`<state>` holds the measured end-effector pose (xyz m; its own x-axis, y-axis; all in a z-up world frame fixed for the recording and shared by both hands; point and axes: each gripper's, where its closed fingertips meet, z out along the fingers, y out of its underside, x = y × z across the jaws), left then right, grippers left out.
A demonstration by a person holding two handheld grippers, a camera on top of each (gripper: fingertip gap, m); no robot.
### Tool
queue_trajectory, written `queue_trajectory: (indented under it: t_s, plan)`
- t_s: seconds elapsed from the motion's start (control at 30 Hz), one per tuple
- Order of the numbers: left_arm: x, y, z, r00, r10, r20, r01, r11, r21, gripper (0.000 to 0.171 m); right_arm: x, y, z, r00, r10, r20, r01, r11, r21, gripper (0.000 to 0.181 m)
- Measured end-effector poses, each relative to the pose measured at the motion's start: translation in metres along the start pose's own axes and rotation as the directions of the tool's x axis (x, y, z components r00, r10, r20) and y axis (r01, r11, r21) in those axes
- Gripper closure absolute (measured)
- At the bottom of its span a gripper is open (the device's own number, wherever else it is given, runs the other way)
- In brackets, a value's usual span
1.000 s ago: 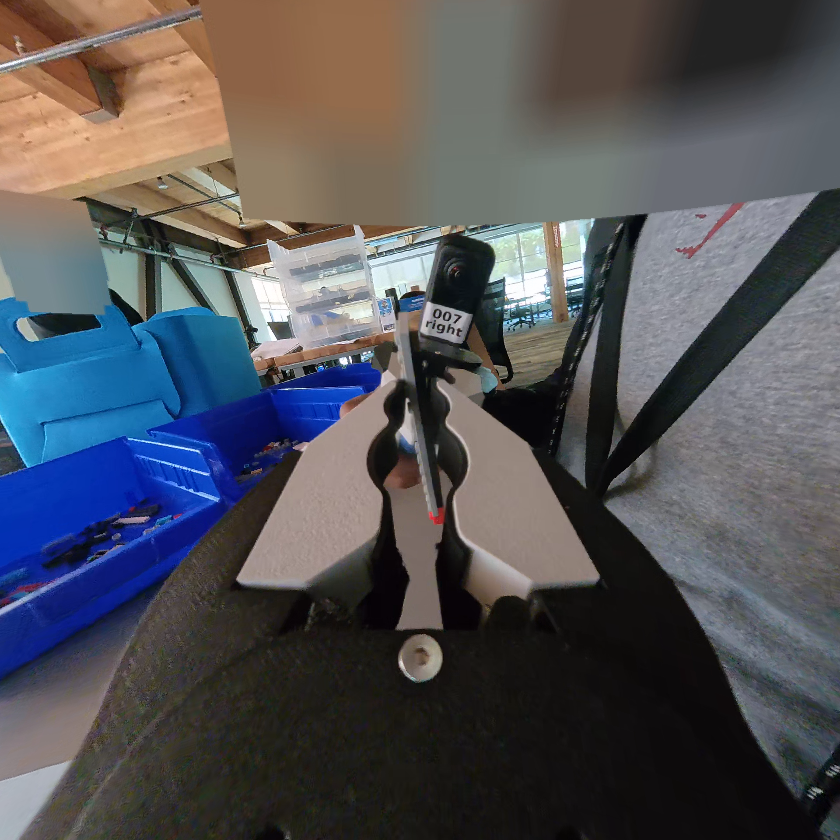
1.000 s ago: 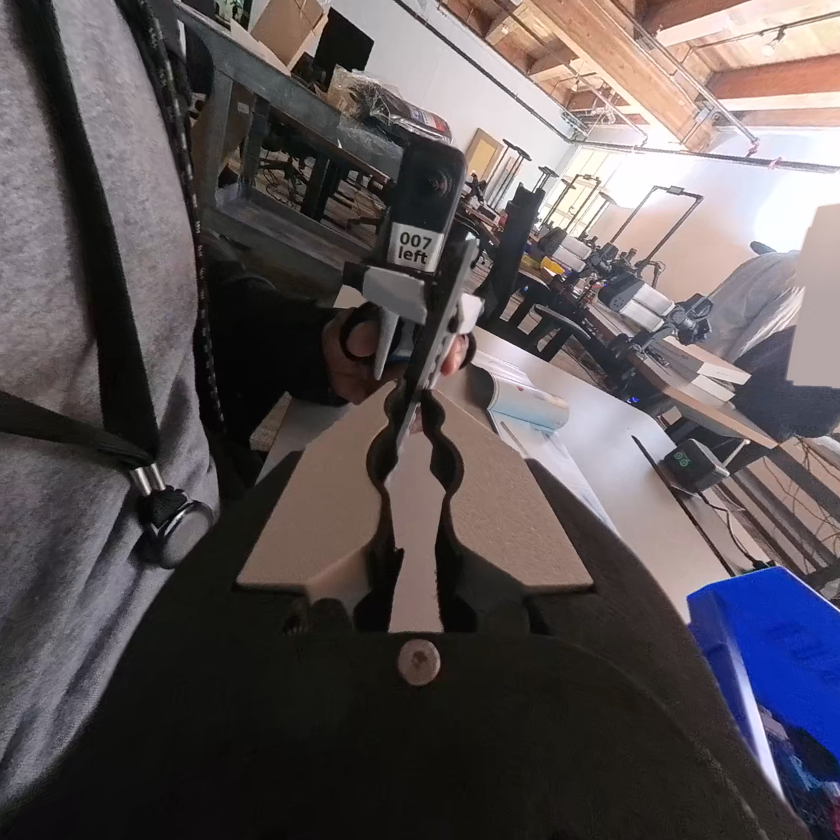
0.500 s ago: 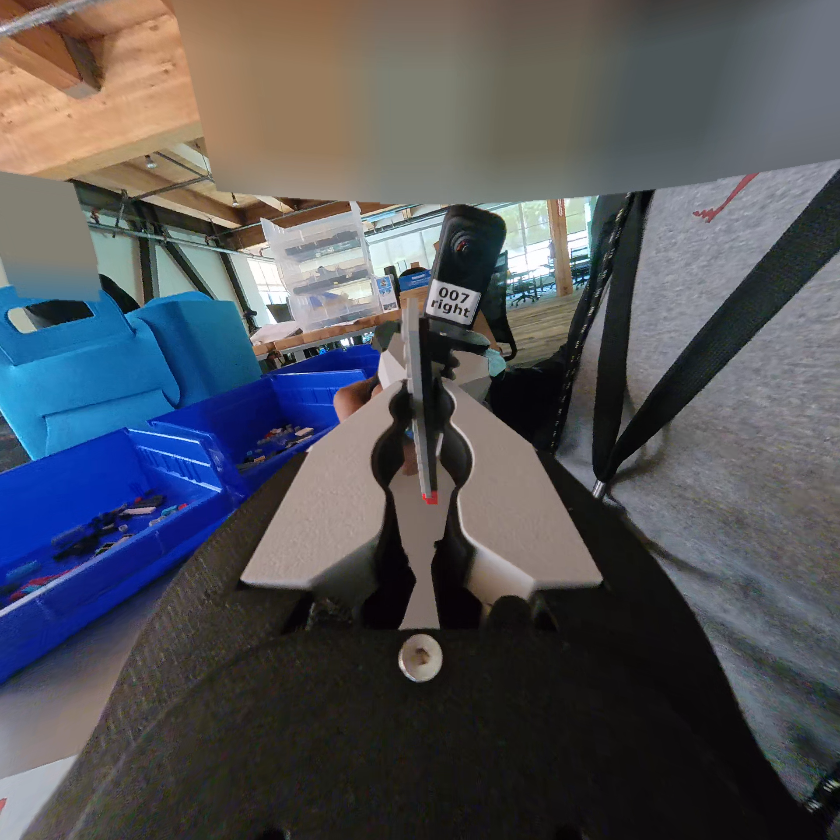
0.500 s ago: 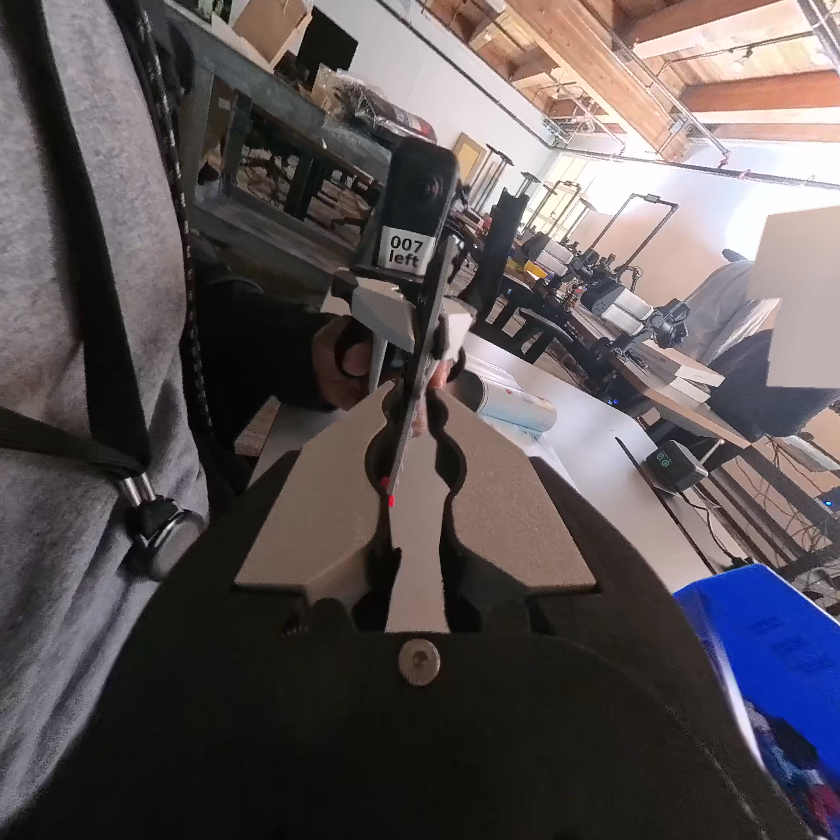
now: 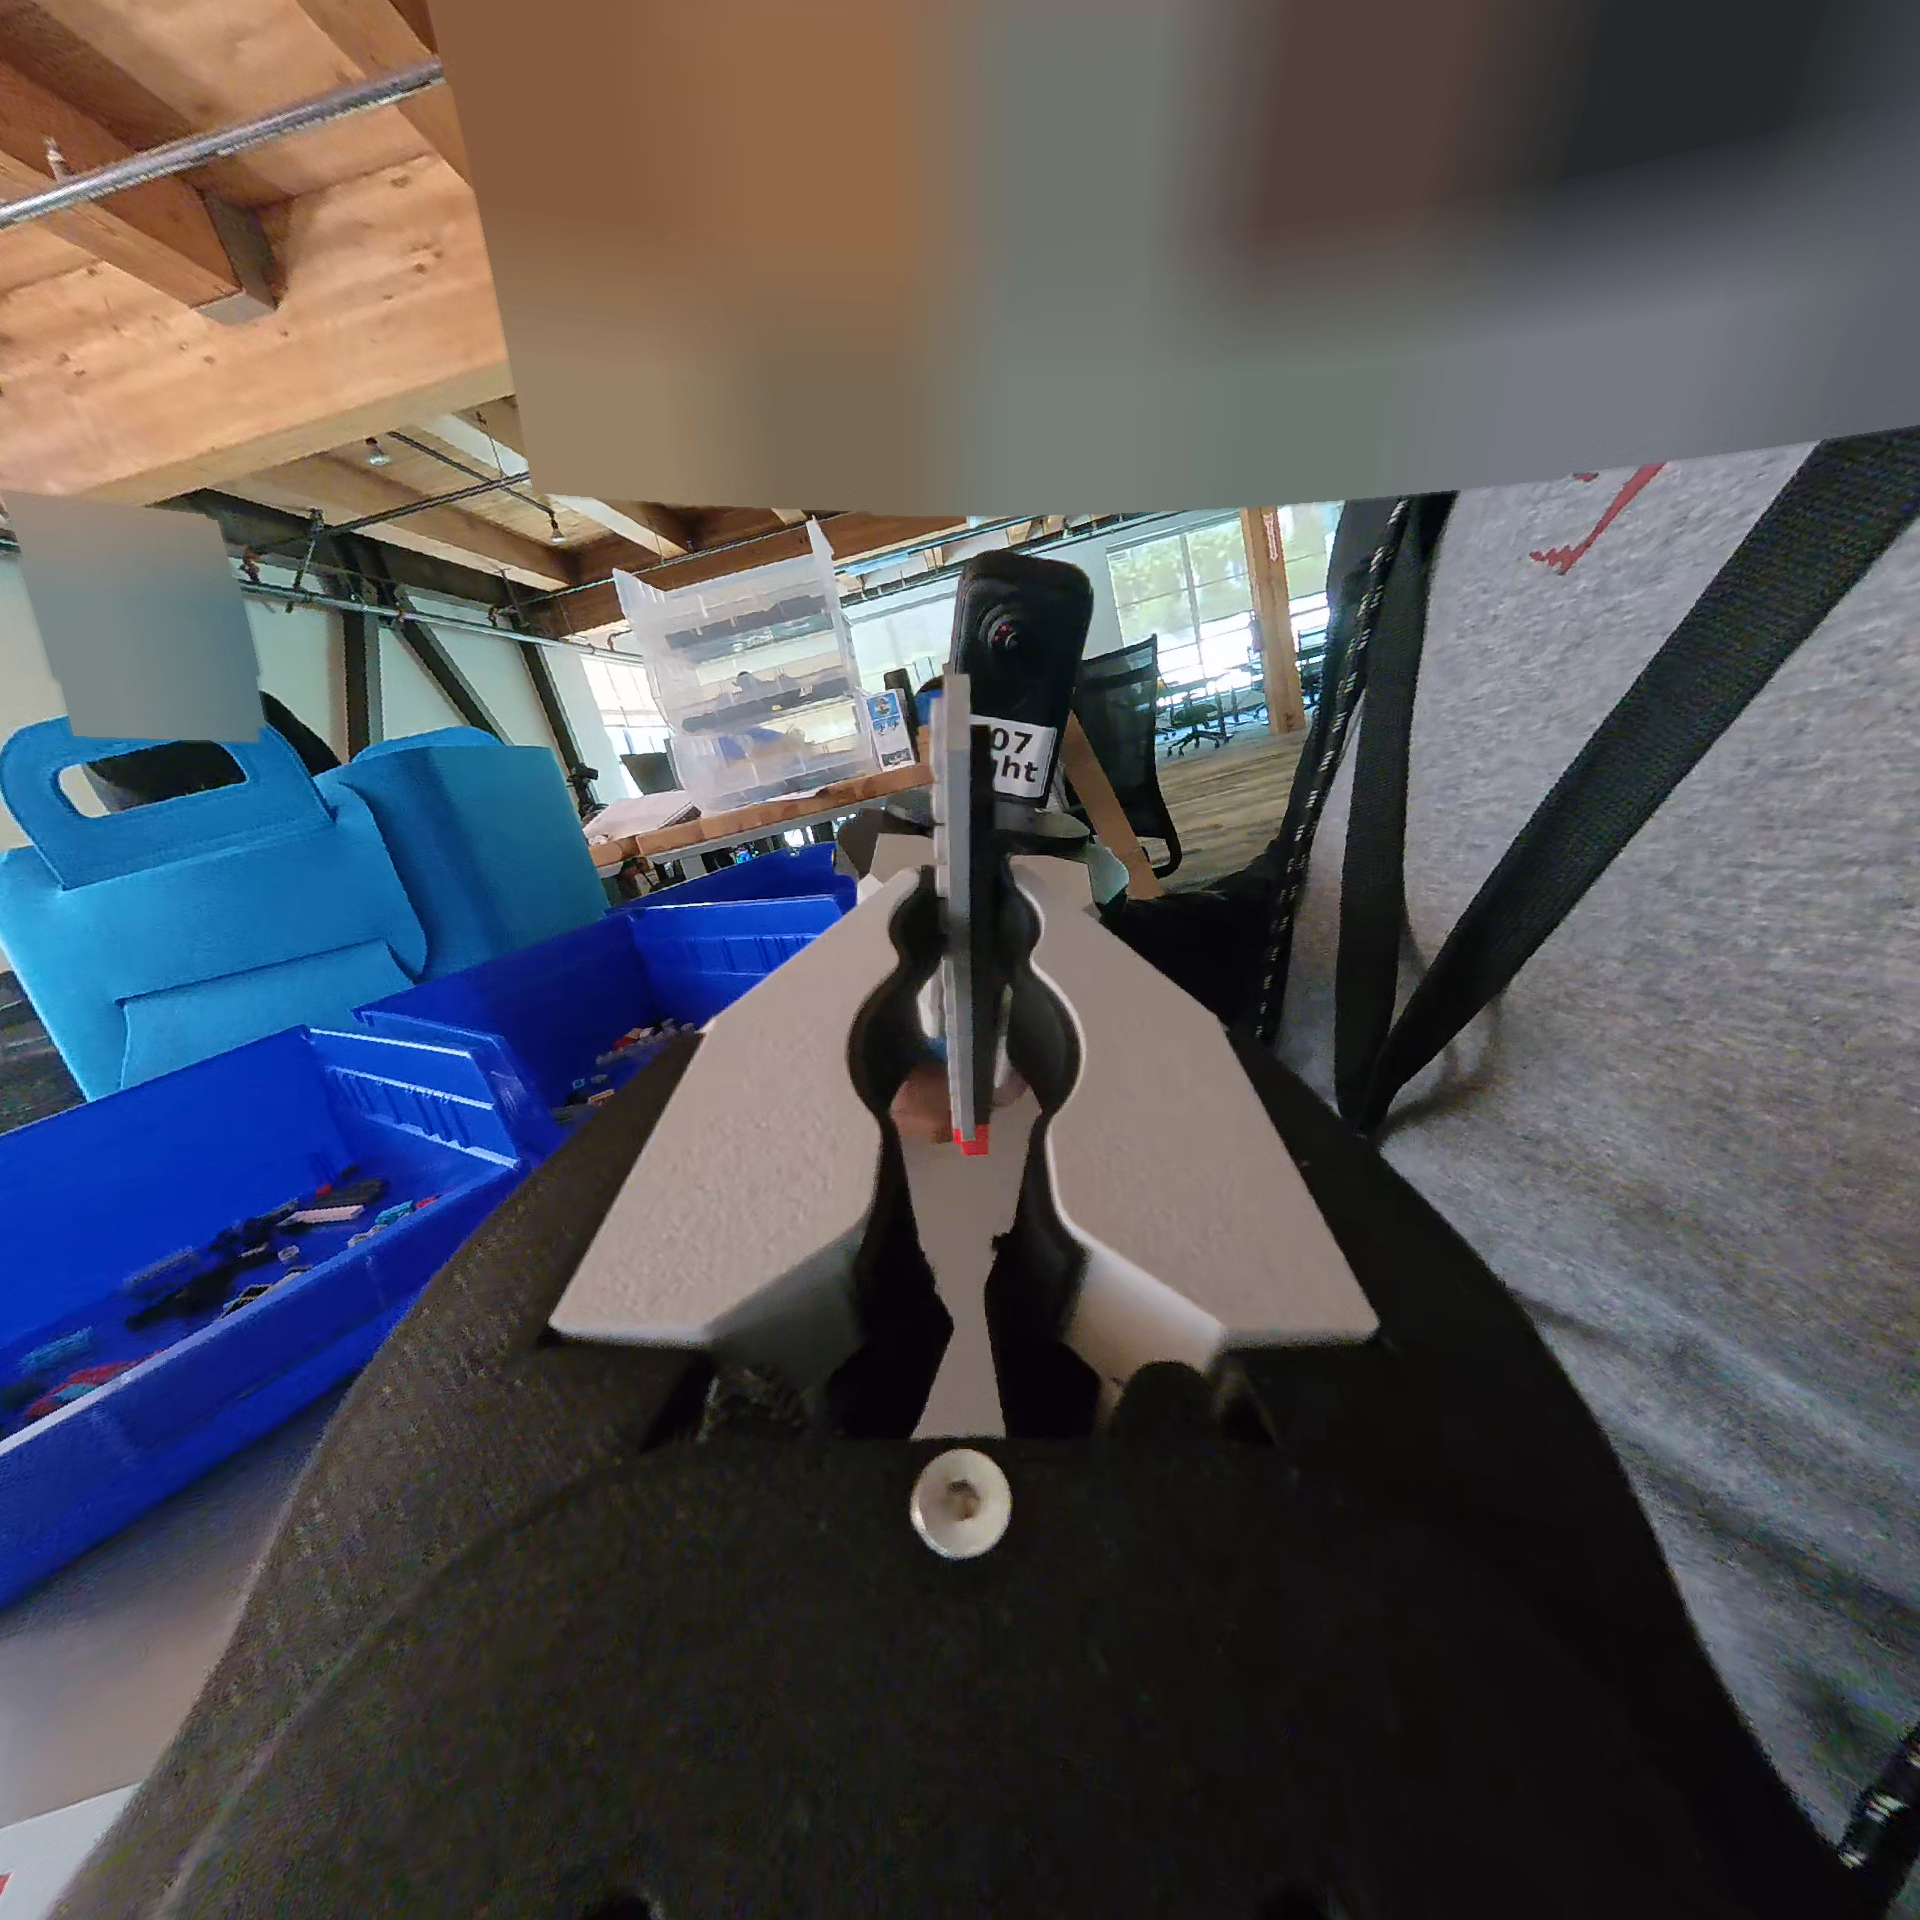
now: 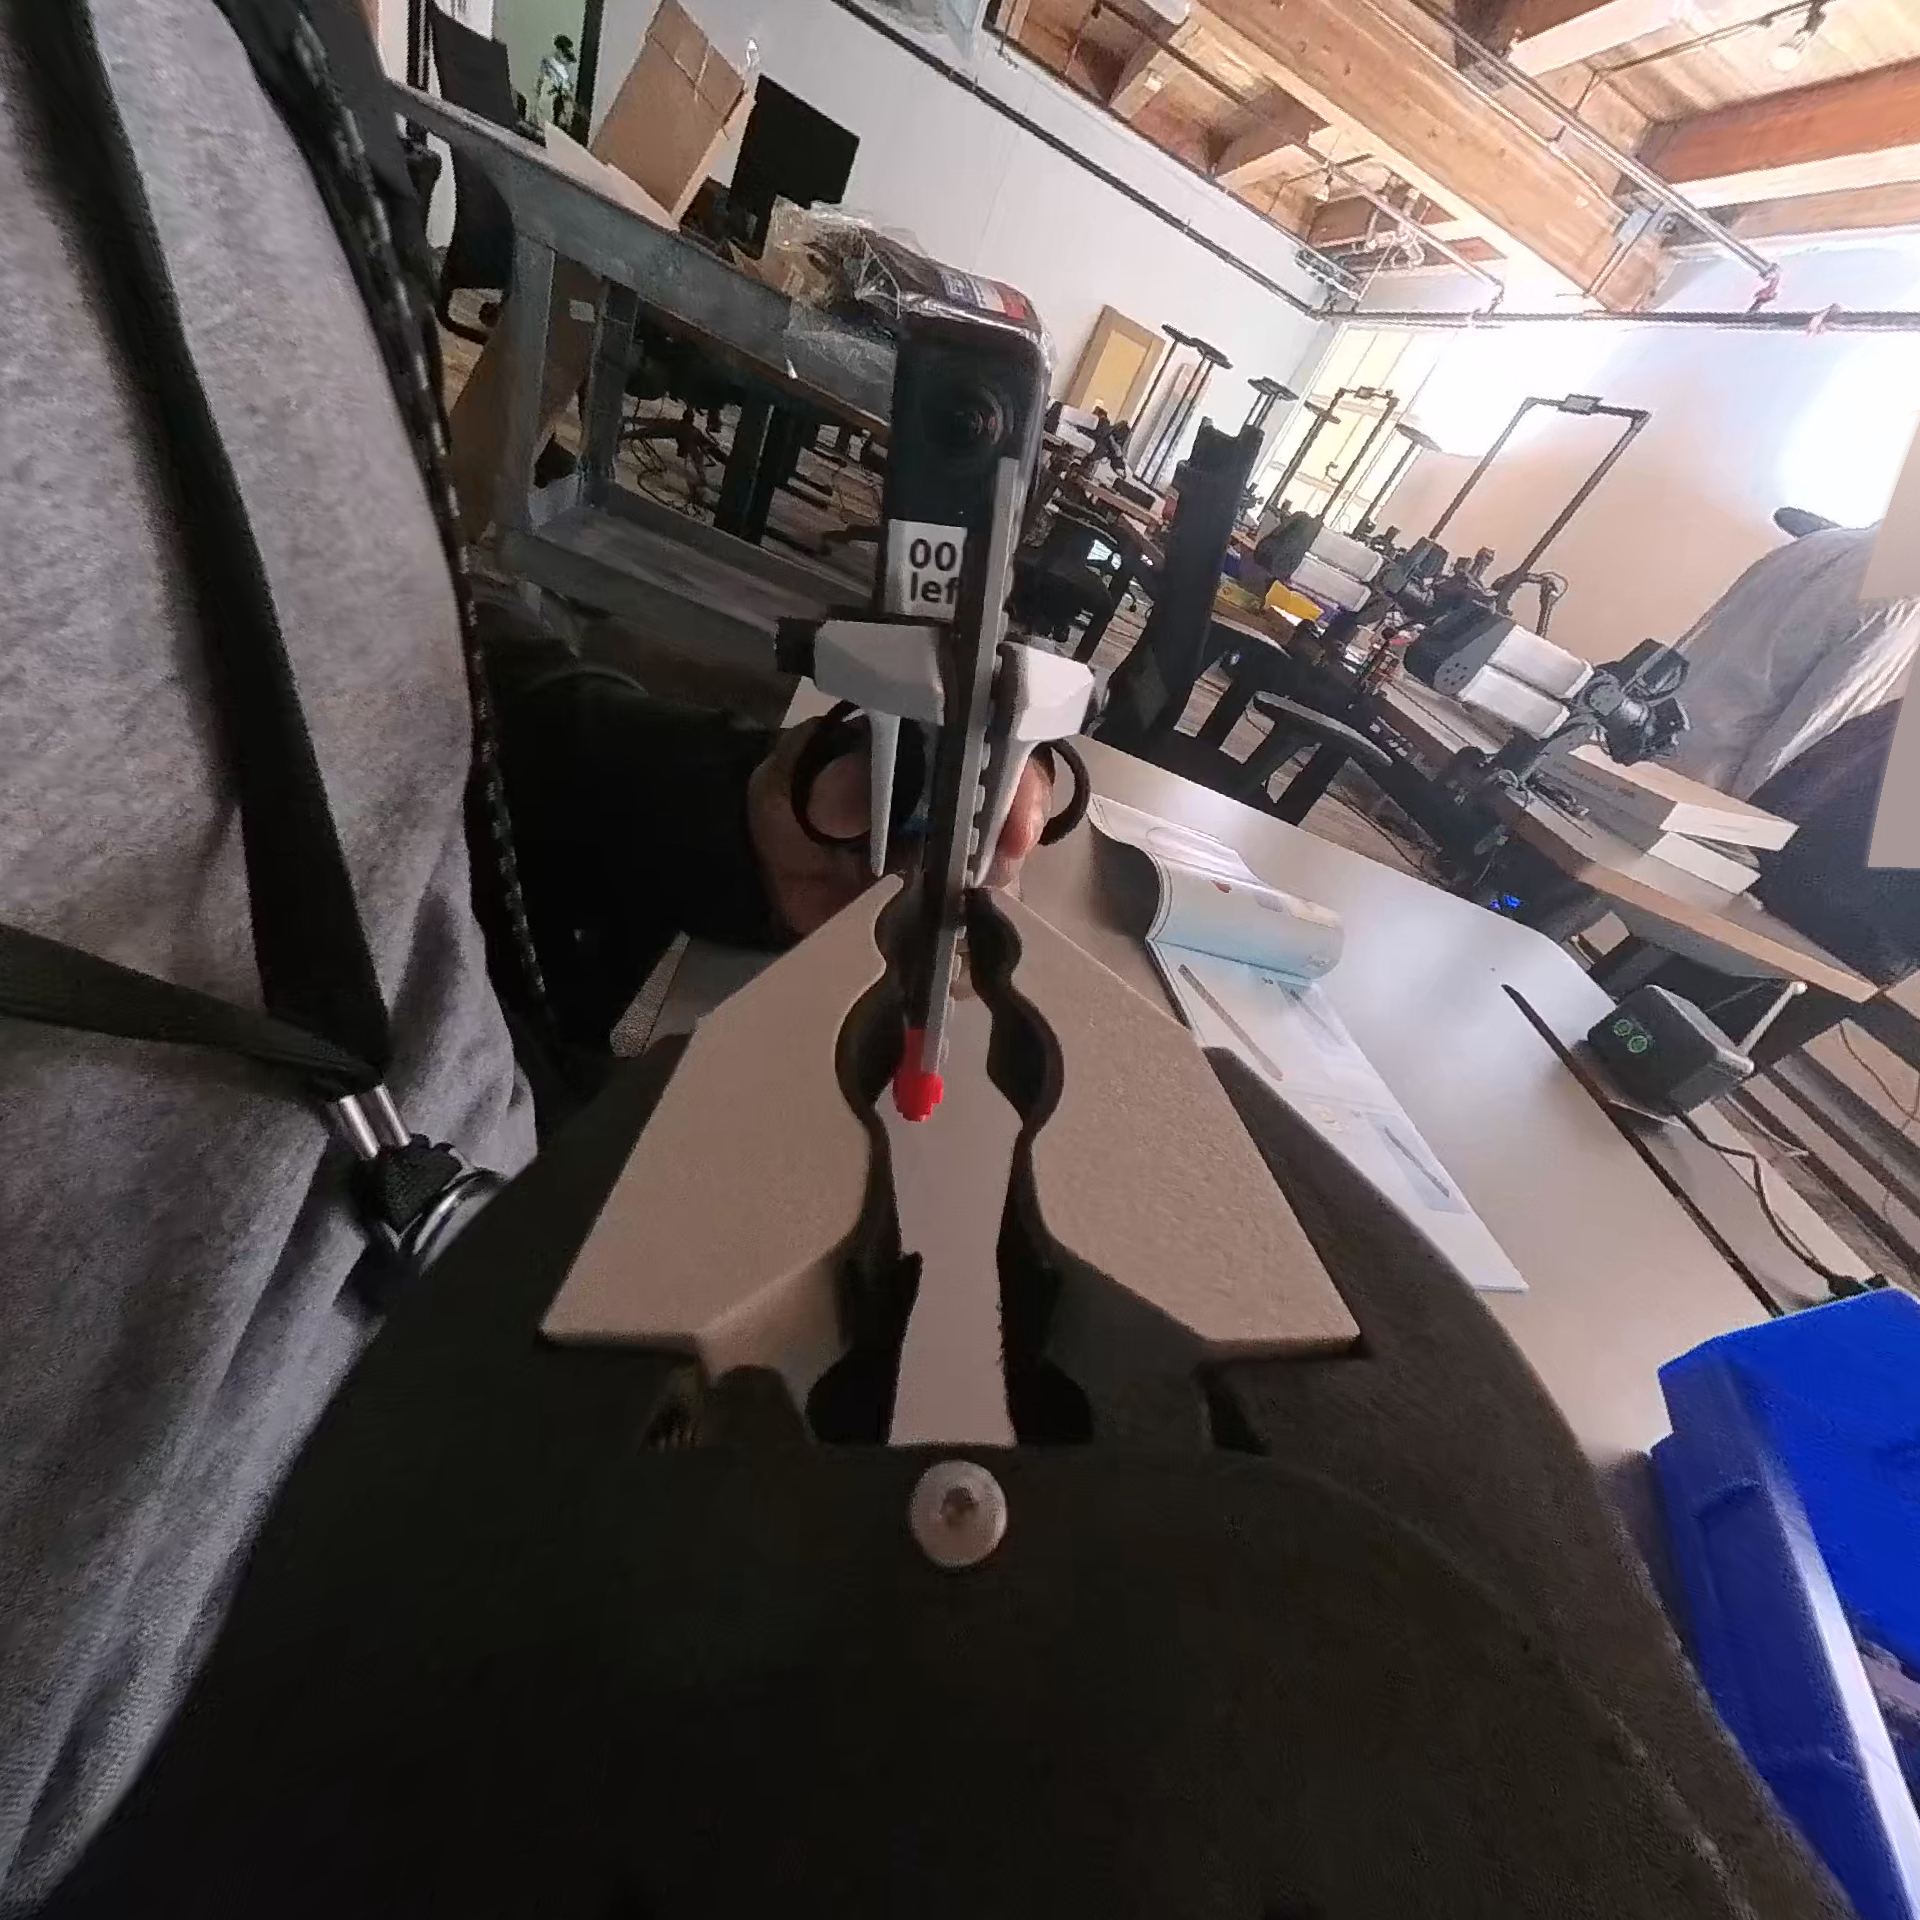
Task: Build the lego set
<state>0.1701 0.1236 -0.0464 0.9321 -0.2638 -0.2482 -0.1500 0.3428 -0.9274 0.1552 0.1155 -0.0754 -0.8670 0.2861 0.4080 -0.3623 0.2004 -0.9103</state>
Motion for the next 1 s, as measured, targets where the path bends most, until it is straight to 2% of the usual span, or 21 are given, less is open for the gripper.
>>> queue_trajectory:
  t_s: [0.27, 0.47, 0.63, 0.77, 0.9, 1.0]
  plan:
    - [-0.005, 0.004, 0.001, 0.997, -0.074, 0.013, 0.074, 0.997, -0.015, 0.164, 0.005, 0.004, -0.004, 0.998, -0.063, -0.021, 0.062, 0.997, -0.042, 0.171]
    - [-0.008, 0.007, -0.002, 0.998, -0.051, 0.040, 0.054, 0.996, -0.072, 0.163, 0.011, 0.006, -0.010, 0.993, -0.114, -0.021, 0.111, 0.986, -0.126, 0.171]
    - [-0.009, 0.013, -0.001, 0.999, -0.005, 0.052, 0.014, 0.985, -0.173, 0.161, 0.013, 0.013, -0.016, 0.990, -0.142, 0.015, 0.142, 0.967, -0.213, 0.171]
    - [-0.012, 0.018, -0.001, 0.997, 0.040, 0.070, -0.019, 0.961, -0.275, 0.153, 0.013, 0.019, -0.020, 0.988, -0.145, 0.046, 0.152, 0.948, -0.281, 0.171]
    - [-0.013, 0.026, -0.001, 0.990, 0.118, 0.071, -0.082, 0.921, -0.381, 0.159, 0.011, 0.019, -0.021, 0.990, -0.122, 0.069, 0.137, 0.945, -0.296, 0.171]
    - [-0.011, 0.027, 0.000, 0.989, 0.140, 0.054, -0.107, 0.912, -0.397, 0.164, 0.012, 0.019, -0.021, 0.990, -0.120, 0.074, 0.136, 0.945, -0.296, 0.171]
